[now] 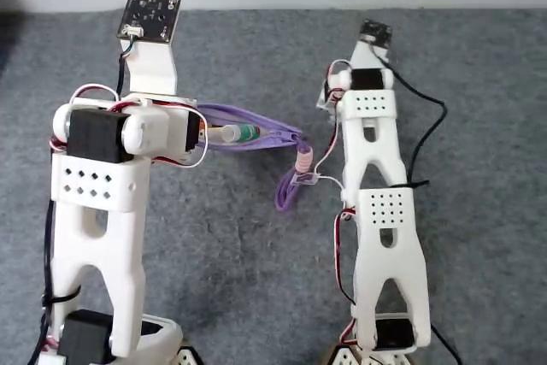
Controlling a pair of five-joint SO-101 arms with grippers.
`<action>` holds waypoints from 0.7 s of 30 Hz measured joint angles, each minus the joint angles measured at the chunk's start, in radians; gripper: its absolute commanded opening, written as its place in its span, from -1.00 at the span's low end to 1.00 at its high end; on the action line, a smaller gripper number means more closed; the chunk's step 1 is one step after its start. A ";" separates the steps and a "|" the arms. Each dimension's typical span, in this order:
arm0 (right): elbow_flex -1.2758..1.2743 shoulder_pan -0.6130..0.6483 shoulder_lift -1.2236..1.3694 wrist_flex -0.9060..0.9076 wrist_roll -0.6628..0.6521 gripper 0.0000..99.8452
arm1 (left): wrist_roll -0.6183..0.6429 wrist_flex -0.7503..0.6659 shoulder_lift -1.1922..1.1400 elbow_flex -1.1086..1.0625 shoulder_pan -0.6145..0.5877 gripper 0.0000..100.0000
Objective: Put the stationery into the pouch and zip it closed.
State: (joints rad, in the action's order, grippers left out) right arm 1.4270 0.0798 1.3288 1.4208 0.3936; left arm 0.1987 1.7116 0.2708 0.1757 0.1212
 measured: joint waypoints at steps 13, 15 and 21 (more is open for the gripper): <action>0.175 -0.040 0.021 0.221 -0.127 -0.98 | 0.000 0.000 -0.002 0.000 0.000 -0.98; 0.203 -0.040 0.020 0.292 -0.157 -0.98 | 0.000 0.000 -0.002 0.000 0.000 -0.98; 0.209 -0.037 -0.037 0.333 -0.249 -0.98 | 0.000 0.000 -0.002 0.000 0.000 -0.98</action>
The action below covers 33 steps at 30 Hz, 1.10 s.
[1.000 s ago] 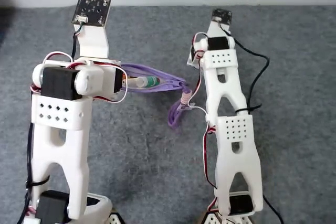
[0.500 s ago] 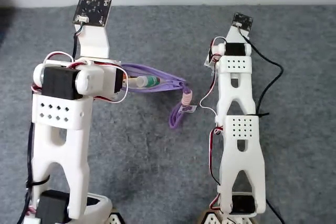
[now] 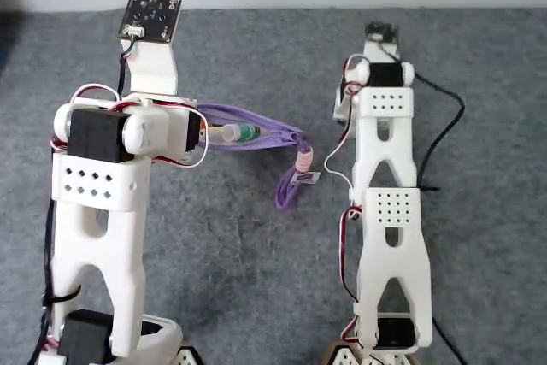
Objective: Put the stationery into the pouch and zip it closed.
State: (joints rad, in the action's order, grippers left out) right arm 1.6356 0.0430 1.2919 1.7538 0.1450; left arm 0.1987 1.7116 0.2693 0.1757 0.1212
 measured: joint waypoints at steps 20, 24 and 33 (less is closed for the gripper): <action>-0.904 0.061 -0.959 0.000 -0.043 -0.98 | 0.000 0.000 0.000 0.000 0.000 -0.98; -1.099 0.114 -1.183 0.000 -0.043 -0.98 | 0.000 0.000 0.000 0.000 0.000 -0.98; -1.436 0.293 -1.565 -0.129 0.058 -0.98 | 0.000 0.000 0.000 0.000 0.000 -0.98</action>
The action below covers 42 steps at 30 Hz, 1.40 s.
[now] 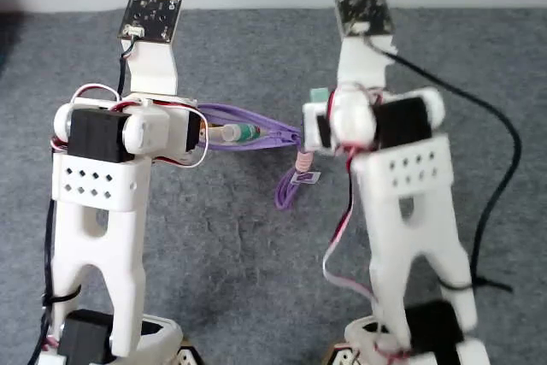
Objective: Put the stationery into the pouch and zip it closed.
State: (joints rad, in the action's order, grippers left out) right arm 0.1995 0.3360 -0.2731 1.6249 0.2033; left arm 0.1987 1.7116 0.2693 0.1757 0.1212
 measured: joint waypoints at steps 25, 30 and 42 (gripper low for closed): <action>-1.096 0.327 -0.652 -1.358 0.003 -0.98 | 0.000 0.000 0.000 0.000 0.000 -0.98; -1.180 0.333 -0.586 -1.533 -0.023 -0.98 | 0.000 0.000 0.000 0.000 0.000 -0.98; -1.197 0.308 -0.494 -1.582 -0.140 -0.66 | 0.000 0.000 0.000 0.000 0.000 -0.98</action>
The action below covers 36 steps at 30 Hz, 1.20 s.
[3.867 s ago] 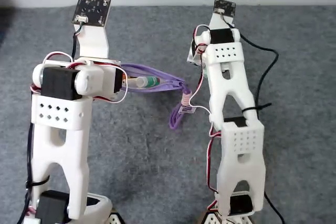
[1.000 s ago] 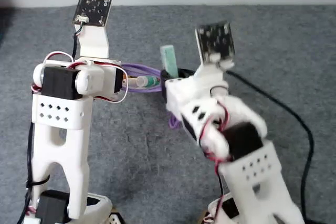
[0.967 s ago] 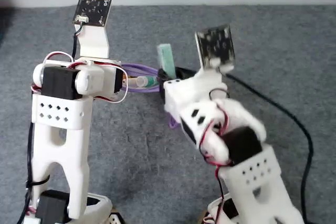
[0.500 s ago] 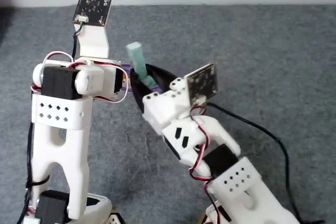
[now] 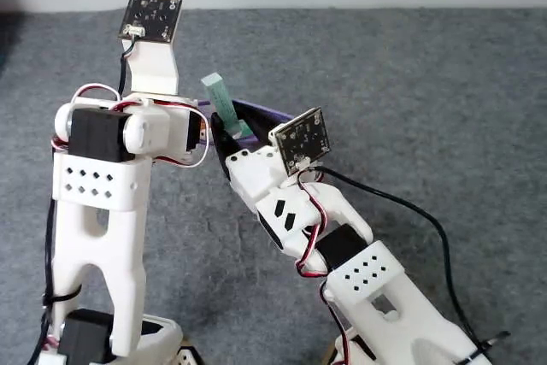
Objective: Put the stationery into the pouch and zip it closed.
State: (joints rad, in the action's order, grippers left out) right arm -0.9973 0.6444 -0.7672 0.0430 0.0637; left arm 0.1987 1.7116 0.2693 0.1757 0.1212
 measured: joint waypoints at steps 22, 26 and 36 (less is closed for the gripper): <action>-0.002 -0.127 -0.497 0.594 -0.009 -0.75 | 0.000 0.000 0.000 0.000 0.003 -0.98; -0.002 -0.164 -0.526 0.733 -0.009 -0.75 | 0.000 0.000 0.000 0.000 0.003 -0.98; -0.167 -0.170 -0.531 0.715 -0.002 -0.75 | 0.000 0.000 0.000 0.000 0.003 -0.98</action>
State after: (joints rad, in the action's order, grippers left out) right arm -1.1646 0.4741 -1.2981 0.7580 0.0621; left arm 0.1987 1.7116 0.2693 0.1757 0.1243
